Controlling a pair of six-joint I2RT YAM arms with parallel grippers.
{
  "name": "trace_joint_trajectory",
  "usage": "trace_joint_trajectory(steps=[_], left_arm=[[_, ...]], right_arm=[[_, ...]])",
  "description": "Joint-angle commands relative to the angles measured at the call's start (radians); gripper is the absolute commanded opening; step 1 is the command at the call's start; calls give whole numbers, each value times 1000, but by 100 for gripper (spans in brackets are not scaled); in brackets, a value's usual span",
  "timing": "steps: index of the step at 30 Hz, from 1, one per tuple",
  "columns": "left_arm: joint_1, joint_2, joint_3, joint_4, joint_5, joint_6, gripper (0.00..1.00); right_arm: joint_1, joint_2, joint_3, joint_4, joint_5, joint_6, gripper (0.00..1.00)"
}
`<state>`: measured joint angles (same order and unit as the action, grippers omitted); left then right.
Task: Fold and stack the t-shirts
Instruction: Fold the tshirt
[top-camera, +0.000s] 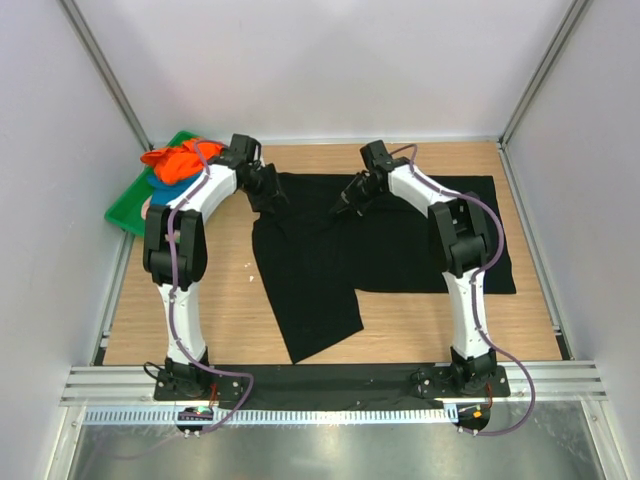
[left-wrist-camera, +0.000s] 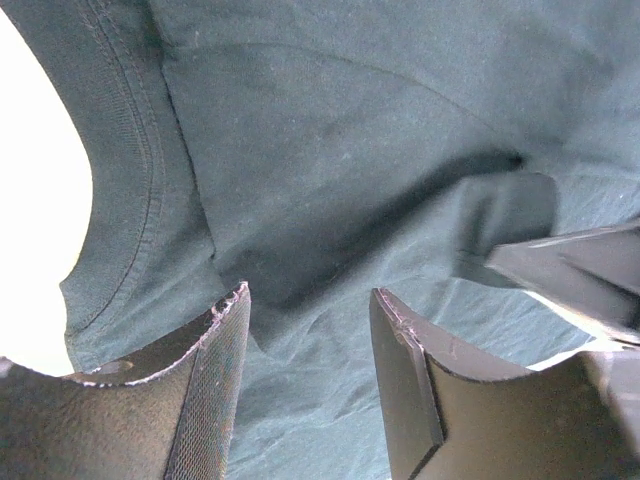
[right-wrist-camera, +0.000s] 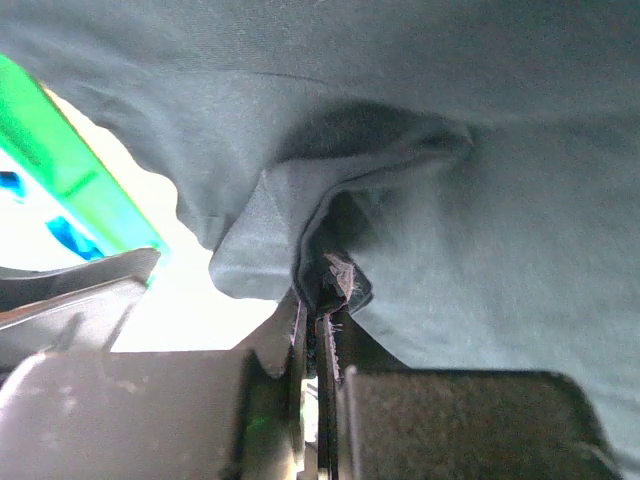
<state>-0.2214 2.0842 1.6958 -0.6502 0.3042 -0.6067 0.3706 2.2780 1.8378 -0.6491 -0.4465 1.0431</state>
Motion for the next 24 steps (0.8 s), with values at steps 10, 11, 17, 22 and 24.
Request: trace_joint_trajectory(steps=[10,11,17,22,24], left_arm=[[-3,-156,-129,-14,88,22,50],[-4,-170,-171,-8,105,15,50],[-19,-256,-343,127,157,-27,49],[-71,-227,-364,178,139,-61,55],[-85,-216,-361,210,119,-71,56]], right_arm=[[-39,-80,-84,92,-31,103,3],[-41,-71,-80,91,-29,88,4],[-41,-48,-54,86,-43,69,4],[-39,-48,-57,92,-49,61,5],[-39,-49,-60,92,-50,58,5]])
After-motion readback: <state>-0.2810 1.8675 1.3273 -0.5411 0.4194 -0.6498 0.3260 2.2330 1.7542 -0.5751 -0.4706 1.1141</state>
